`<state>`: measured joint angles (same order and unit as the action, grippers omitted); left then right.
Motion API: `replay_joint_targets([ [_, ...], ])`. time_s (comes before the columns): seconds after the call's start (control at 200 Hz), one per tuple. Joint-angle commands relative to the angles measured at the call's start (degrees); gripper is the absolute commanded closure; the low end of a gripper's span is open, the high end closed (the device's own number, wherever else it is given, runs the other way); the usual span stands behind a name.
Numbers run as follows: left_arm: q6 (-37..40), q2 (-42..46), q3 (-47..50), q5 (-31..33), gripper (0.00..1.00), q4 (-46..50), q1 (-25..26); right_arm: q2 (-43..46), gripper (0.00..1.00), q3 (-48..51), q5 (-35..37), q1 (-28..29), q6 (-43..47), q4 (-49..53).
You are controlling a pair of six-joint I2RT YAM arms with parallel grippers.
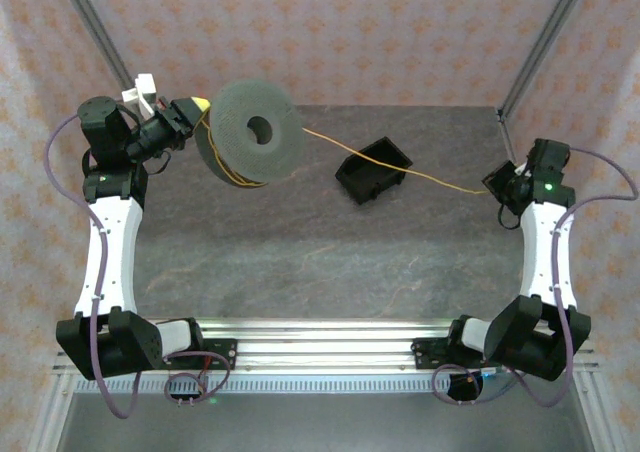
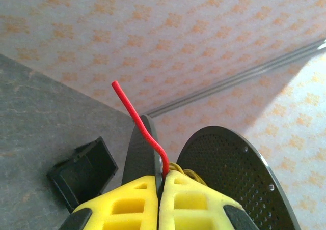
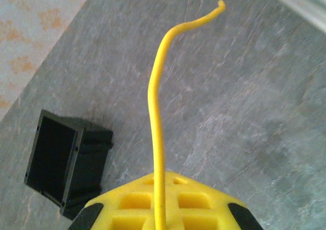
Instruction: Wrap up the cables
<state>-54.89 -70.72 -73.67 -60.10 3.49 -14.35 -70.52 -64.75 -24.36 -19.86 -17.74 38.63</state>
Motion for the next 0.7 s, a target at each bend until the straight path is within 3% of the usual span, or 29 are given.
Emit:
replay_joint_targets([
  [0.0, -0.3, 2.68, -2.75, 10.92, 1.0, -4.61, -0.9, 0.74, 1.0, 3.14, 0.15, 3.46, -0.63, -3.73],
  [0.265, 0.4, 3.33, -1.12, 30.9, 1.0, -1.19, 3.27, 6.54, 1.0, 12.43, -0.16, 13.57, -3.31, -10.51],
  [0.425, 4.44, 1.6, -3.03, 41.22, 1.0, 1.59, 7.22, 8.88, 1.0, 15.73, 0.52, 24.08, -2.74, -13.54],
  [0.696, 12.93, -3.26, -6.6, 53.38, 1.0, 5.46, 11.15, 9.83, 1.0, 13.5, -0.08, 39.94, 1.42, -13.24],
])
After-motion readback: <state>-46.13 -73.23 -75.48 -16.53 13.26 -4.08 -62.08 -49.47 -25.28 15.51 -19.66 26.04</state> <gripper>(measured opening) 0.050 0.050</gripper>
